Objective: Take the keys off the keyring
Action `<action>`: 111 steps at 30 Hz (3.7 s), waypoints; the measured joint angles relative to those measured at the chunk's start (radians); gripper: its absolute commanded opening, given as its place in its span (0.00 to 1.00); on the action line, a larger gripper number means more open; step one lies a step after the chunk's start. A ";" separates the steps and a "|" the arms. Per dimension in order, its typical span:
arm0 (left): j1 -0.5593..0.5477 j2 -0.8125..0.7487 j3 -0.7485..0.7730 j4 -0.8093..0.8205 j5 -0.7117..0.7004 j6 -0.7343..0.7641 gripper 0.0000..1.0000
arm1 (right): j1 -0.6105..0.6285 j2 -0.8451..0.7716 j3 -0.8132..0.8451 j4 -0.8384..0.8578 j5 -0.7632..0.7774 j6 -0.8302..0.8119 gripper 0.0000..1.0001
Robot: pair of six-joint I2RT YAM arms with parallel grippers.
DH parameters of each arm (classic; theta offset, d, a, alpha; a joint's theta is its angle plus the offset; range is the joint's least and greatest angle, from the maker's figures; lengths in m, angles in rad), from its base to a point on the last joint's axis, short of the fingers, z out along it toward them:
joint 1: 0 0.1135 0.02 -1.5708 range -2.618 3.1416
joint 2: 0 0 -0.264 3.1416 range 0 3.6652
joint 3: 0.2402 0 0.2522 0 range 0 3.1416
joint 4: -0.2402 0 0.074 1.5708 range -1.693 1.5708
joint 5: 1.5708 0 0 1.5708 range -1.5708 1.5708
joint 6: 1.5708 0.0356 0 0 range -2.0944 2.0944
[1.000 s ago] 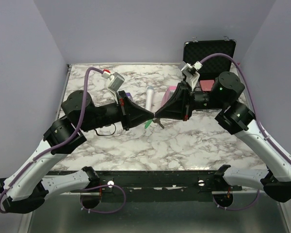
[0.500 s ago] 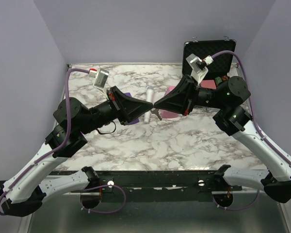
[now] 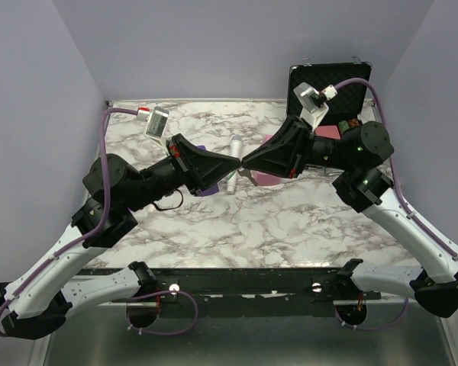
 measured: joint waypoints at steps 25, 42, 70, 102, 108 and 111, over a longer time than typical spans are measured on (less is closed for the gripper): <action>-0.040 -0.014 -0.013 -0.017 -0.091 0.019 0.00 | 0.000 0.000 -0.047 0.060 0.003 0.022 0.21; -0.064 -0.015 -0.015 -0.014 -0.164 0.033 0.00 | 0.000 0.000 -0.062 0.060 0.006 0.028 0.29; -0.092 -0.029 -0.053 0.046 -0.176 0.077 0.07 | 0.000 0.000 -0.062 0.060 0.025 0.038 0.01; -0.085 0.071 0.223 -0.662 -0.197 0.526 0.80 | 0.006 0.059 0.254 -0.955 0.410 -0.470 0.01; -0.066 0.091 0.221 -0.725 -0.197 0.506 0.80 | 0.006 0.051 0.052 -1.036 0.557 -0.395 0.01; -0.058 0.094 0.257 -0.742 -0.171 0.504 0.80 | 0.006 0.031 -0.013 -1.049 0.539 -0.378 0.01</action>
